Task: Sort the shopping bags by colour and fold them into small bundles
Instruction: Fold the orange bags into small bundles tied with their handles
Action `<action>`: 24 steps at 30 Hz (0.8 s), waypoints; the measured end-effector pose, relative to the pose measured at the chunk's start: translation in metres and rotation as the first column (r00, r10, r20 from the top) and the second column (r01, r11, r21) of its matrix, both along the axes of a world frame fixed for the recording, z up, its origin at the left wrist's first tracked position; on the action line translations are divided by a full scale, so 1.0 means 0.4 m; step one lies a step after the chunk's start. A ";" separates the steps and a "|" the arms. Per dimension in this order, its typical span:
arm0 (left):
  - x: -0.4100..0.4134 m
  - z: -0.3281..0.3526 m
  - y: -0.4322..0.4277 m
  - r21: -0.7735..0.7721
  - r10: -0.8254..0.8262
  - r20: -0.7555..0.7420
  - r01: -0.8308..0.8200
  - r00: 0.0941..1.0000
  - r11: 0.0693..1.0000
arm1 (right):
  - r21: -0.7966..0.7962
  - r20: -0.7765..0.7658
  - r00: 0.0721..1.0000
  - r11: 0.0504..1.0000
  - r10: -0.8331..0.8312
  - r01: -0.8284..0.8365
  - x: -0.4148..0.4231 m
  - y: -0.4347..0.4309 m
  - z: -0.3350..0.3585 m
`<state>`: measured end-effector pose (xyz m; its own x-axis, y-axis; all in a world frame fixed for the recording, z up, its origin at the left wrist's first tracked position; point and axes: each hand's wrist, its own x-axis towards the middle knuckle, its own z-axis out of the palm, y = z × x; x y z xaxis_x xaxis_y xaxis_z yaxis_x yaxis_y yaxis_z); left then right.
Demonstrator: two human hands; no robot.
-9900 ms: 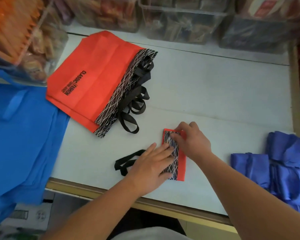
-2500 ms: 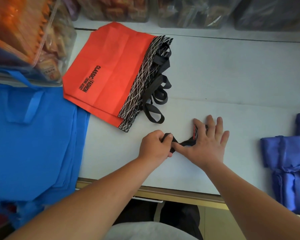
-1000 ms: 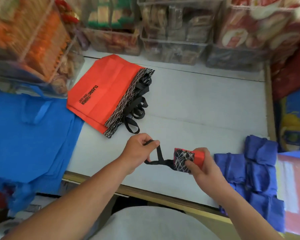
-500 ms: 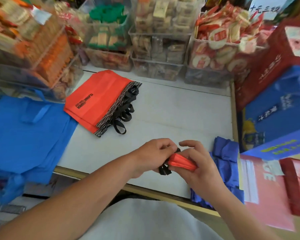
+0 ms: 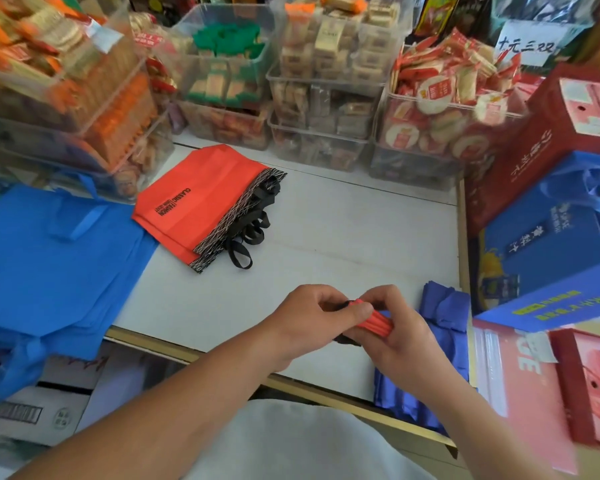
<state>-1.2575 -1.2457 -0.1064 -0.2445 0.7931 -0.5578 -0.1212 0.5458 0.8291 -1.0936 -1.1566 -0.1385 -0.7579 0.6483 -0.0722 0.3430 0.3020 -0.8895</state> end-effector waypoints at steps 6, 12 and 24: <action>-0.010 -0.003 -0.006 -0.029 0.037 0.237 -0.031 0.971 0.999 | -0.109 -0.020 1.000 0.994 -0.011 0.009 0.024 -0.026 0.027; 0.000 -0.022 -0.005 -0.037 0.104 0.303 -0.097 0.947 0.995 | -0.251 -0.085 0.991 0.965 -0.105 0.081 0.032 -0.024 0.026; 0.006 -0.041 0.001 -0.051 -0.114 -0.312 0.103 0.943 0.993 | 0.063 0.120 0.983 0.987 0.139 -0.147 0.024 0.000 -0.007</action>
<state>-1.2551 -1.2451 -0.1227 -0.3249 0.8070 -0.4932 0.2034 0.5689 0.7969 -1.0839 -1.1567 -0.1415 -0.8324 0.5407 -0.1219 0.3907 0.4164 -0.8210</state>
